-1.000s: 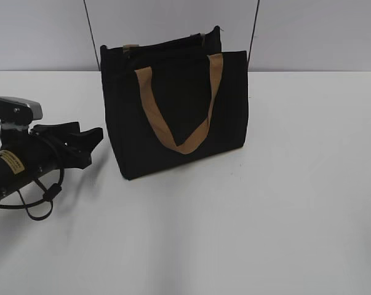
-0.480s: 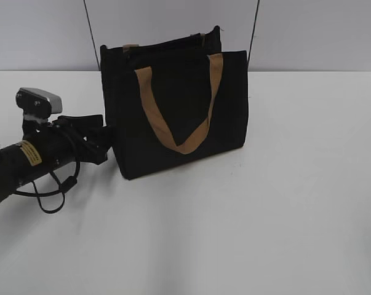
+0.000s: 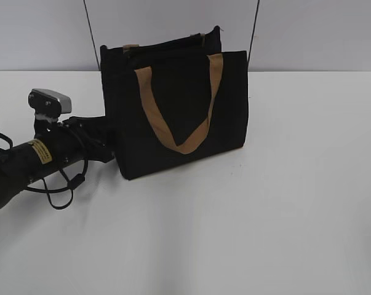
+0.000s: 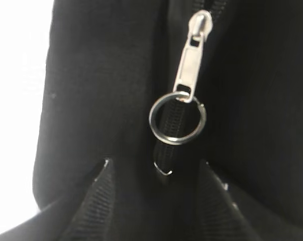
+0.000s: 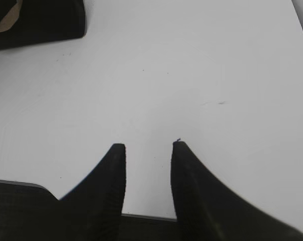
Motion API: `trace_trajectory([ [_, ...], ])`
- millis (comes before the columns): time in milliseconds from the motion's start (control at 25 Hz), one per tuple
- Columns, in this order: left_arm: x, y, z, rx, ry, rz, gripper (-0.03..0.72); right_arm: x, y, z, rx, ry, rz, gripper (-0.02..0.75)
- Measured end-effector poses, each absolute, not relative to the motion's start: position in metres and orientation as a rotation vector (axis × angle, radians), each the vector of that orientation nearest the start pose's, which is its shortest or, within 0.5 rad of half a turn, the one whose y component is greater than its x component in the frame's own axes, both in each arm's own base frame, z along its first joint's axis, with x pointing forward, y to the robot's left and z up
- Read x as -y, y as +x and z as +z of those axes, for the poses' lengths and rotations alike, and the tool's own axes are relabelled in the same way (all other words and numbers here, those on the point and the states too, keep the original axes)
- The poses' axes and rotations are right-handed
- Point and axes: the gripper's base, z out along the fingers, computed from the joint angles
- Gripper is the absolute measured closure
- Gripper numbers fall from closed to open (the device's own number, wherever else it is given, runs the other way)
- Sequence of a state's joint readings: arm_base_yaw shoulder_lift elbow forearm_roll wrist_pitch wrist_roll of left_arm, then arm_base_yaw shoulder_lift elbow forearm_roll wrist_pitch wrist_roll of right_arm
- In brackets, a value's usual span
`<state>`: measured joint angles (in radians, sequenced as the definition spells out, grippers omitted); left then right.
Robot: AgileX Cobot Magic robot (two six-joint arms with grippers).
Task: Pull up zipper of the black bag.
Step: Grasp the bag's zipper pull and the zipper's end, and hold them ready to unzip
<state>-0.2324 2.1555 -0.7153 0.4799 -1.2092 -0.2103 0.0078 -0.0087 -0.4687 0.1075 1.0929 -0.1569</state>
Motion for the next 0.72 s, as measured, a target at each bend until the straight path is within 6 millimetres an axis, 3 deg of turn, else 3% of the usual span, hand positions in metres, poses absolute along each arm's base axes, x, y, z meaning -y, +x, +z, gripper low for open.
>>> trace_trajectory([
  [480, 0.121, 0.339, 0.078, -1.678, 0.504, -0.579, 0.360, -0.009, -0.004, 0.266, -2.087, -0.178, 0.040, 0.496],
  [720, 0.121, 0.340, 0.074, -1.685, 0.504, -0.581, 0.508, -0.009, -0.004, 0.266, -2.087, -0.178, 0.040, 0.496],
])
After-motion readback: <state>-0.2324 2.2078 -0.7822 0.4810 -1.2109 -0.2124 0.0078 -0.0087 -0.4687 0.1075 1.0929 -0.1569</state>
